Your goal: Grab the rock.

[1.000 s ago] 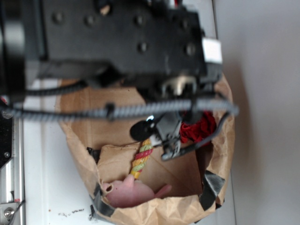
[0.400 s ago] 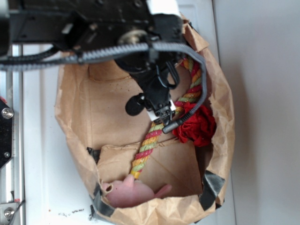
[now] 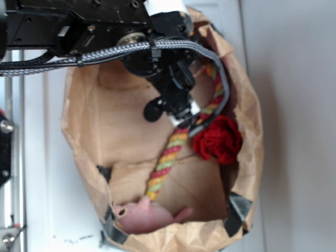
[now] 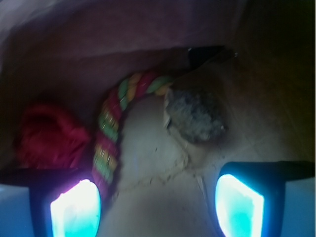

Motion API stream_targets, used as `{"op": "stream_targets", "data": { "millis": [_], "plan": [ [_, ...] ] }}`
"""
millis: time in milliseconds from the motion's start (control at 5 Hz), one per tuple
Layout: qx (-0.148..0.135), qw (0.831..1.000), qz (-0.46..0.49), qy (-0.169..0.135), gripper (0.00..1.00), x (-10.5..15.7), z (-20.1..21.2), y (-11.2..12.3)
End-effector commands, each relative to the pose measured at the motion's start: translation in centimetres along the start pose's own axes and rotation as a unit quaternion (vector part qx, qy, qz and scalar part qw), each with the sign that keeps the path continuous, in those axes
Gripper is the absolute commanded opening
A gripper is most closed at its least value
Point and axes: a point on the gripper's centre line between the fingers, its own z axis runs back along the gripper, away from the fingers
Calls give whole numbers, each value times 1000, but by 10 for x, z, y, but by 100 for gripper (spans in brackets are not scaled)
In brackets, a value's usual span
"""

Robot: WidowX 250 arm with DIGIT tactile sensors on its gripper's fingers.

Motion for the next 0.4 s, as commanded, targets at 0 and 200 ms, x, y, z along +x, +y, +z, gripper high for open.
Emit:
{"op": "stream_targets", "data": {
  "millis": [0,200],
  "plan": [
    [31,998,18,-47,100,31,-4,5],
    [26,998,9,-57,100,29,-1,9]
  ]
}}
